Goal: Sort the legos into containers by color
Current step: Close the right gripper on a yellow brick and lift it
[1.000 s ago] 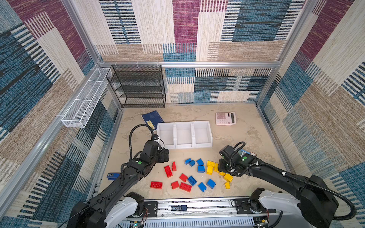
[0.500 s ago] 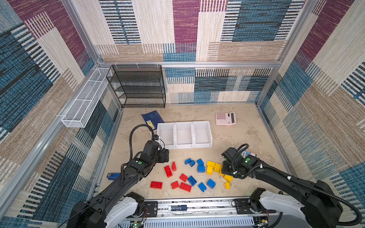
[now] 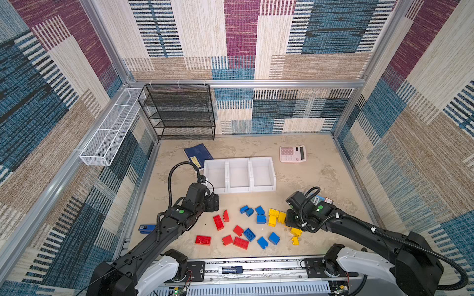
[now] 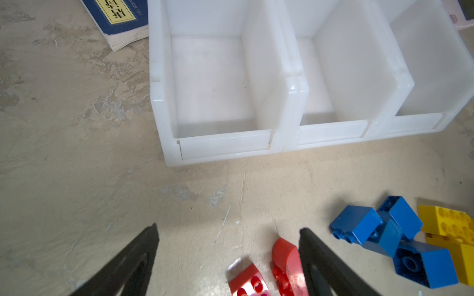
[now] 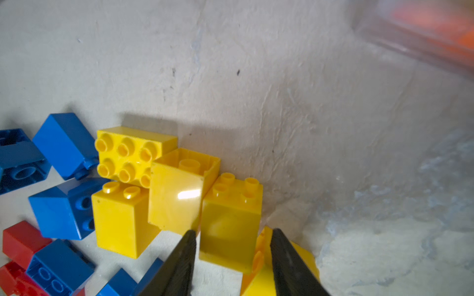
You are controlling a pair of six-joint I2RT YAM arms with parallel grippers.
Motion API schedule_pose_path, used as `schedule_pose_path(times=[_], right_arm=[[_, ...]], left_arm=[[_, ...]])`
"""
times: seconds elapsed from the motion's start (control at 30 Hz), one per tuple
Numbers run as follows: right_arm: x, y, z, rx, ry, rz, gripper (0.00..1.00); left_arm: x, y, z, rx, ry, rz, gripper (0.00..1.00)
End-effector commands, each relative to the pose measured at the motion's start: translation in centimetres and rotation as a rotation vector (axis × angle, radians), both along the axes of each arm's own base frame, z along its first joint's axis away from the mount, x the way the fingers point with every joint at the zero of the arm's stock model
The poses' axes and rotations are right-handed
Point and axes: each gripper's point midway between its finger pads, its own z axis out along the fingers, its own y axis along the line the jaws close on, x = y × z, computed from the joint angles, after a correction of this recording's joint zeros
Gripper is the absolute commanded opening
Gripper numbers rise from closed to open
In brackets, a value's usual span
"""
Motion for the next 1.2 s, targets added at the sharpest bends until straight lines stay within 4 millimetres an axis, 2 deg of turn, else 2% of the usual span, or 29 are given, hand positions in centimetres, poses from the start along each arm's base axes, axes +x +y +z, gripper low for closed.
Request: schedule_pose_path(times=[0.0,0.47,1.0,1.17], right_arm=[[0.0,-0.1,-0.4,-0.014,0.004,-0.005,0.49],[-0.4,-2.3,-0.5,-0.103,0.004,-0.056,0.44],[-0.5,-2.6,-0.3,-0.116,0.002,-0.057,0.43],[0.1,-1.9,-0.7,-0.104,-0.005,-0.046,0.37]], left_arm=[[-0.2,0.1,-0.1,-0.006,0.012,0.016,0.89],[-0.4,0.0,-0.3,-0.011,0.022,0.013,0.89],[-0.4,-0.2,-0.5,-0.012,0.029,0.006,0.89],[-0.4,-0.1,-0.6,-0.006,0.029,0.007,0.89]])
